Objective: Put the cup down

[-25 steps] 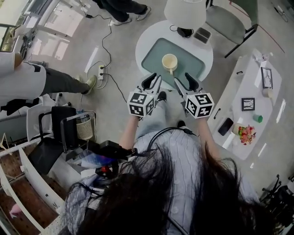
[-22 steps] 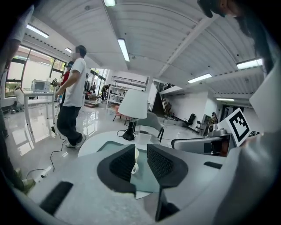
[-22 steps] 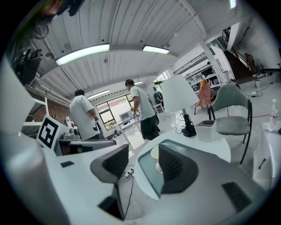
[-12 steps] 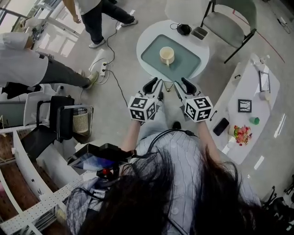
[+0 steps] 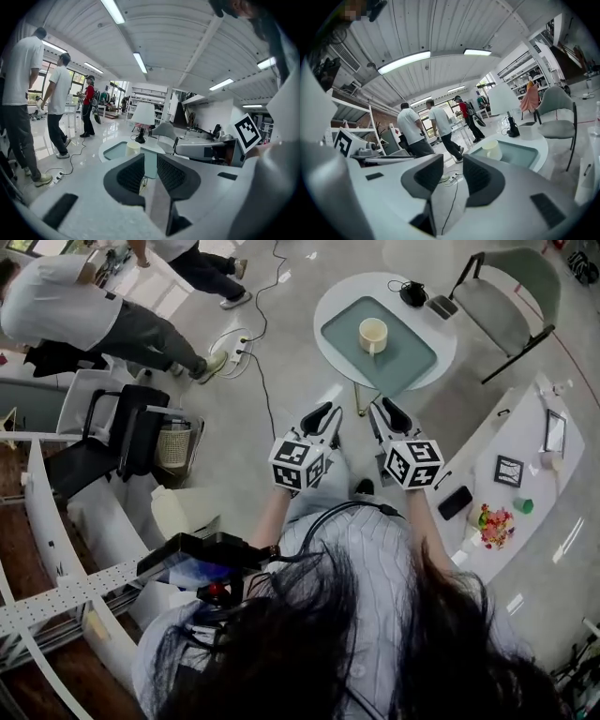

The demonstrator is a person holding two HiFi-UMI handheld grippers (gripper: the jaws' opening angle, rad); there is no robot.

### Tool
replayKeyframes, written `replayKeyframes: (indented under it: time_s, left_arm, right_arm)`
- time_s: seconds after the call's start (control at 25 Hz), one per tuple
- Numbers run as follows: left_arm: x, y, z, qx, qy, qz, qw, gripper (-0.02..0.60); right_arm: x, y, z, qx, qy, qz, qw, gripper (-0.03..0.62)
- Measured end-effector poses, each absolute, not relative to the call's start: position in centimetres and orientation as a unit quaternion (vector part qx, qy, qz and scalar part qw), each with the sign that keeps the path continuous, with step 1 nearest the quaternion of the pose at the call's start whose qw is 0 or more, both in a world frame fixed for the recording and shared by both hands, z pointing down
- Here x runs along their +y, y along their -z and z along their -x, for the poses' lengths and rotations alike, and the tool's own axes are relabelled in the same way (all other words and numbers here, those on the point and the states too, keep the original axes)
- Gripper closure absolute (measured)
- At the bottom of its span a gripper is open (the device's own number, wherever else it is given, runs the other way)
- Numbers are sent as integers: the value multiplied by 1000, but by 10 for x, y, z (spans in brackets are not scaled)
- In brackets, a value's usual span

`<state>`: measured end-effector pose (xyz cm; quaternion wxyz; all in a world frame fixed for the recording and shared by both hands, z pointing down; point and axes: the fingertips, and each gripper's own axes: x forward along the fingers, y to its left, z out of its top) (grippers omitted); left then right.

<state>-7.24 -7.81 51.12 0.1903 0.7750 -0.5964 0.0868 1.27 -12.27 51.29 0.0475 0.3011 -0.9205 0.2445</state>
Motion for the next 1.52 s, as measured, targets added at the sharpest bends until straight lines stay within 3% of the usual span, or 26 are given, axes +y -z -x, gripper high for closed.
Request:
replayKeyframes:
  time_s: [0.52, 0.96, 1.52]
  left_arm:
    - [-6, -522, 95, -617, -93, -750, 219, 488]
    - [69, -529, 132, -597, -109, -761, 227, 488]
    - [154, -524, 133, -547, -98, -804, 211, 488]
  right_arm:
    - [-64, -524, 19, -926, -253, -272, 65, 464]
    - [9, -518, 46, -916, -272, -293, 43, 499]
    - [111, -489, 41, -906, -226, -358, 23, 520]
